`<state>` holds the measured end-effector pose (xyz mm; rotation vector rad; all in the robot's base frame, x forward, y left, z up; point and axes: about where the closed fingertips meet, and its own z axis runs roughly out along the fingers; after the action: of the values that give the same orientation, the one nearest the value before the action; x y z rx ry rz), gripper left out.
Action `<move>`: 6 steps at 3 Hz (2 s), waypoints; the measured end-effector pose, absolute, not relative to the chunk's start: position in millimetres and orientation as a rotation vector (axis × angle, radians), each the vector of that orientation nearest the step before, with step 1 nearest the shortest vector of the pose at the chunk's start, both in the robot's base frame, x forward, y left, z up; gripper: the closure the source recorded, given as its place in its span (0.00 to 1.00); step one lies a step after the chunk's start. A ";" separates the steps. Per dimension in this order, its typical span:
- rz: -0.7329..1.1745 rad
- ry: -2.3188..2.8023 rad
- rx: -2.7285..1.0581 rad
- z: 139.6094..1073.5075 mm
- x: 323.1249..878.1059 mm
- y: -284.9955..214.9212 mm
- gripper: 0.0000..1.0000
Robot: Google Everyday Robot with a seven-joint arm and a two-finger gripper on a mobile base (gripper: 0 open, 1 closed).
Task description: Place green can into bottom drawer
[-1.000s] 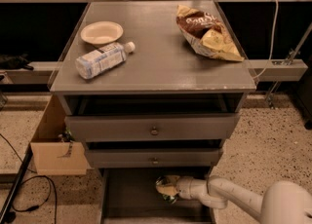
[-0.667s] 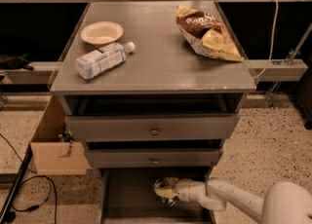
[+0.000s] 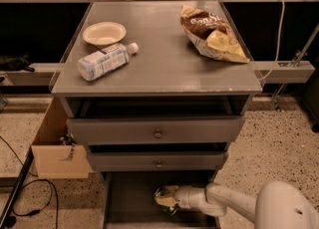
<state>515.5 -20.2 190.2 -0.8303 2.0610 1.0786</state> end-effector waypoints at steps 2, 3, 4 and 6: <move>1.077 2.083 -0.844 177.0 513.1 -17.1 0.81; 1.077 2.083 -0.845 177.0 513.1 -17.0 0.50; 1.077 2.083 -0.845 177.0 513.1 -17.0 0.27; 1.077 2.083 -0.845 177.0 513.0 -16.8 0.00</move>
Offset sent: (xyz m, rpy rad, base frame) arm -0.0021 0.0028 -0.0120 -0.0155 0.0130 0.0090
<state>513.0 -16.8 177.0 -0.8446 2.0826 1.0771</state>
